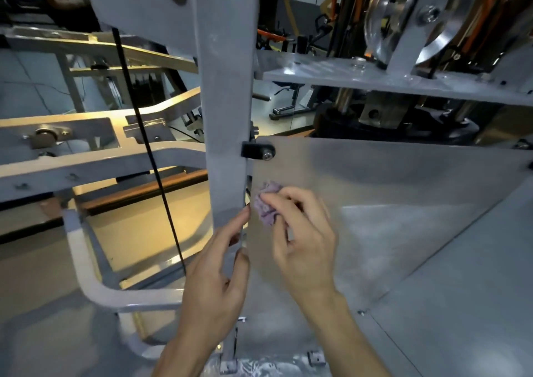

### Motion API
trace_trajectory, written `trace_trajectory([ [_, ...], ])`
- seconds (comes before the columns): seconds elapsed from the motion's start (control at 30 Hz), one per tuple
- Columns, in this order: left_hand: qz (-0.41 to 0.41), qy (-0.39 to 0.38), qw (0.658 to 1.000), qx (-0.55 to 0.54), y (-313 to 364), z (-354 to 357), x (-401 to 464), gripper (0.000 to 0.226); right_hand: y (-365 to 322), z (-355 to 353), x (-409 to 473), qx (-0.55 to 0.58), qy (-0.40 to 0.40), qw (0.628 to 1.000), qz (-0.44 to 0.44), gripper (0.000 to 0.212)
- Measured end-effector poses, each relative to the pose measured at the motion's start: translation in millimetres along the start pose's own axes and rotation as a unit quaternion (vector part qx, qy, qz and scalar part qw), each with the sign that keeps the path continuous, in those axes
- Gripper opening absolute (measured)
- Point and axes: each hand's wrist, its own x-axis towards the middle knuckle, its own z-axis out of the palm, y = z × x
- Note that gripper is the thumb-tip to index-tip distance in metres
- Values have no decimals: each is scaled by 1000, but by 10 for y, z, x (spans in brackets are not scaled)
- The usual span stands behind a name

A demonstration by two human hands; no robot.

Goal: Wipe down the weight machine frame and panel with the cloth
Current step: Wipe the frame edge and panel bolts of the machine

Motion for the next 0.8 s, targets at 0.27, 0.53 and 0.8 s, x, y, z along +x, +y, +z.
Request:
trace_trajectory([
  [0.27,-52,-12,998,-16,-129,54,-92,54,-115,-96,306,-37,21,997,-61,27],
  [0.53,-88,-8,995,-48,-190,106,-160,57,247,108,-423,-73,-115,988,-69,15],
  [0.8,-83,8,996,-44,-137,120,-156,53,60,71,-19,-75,-2,995,-67,21],
])
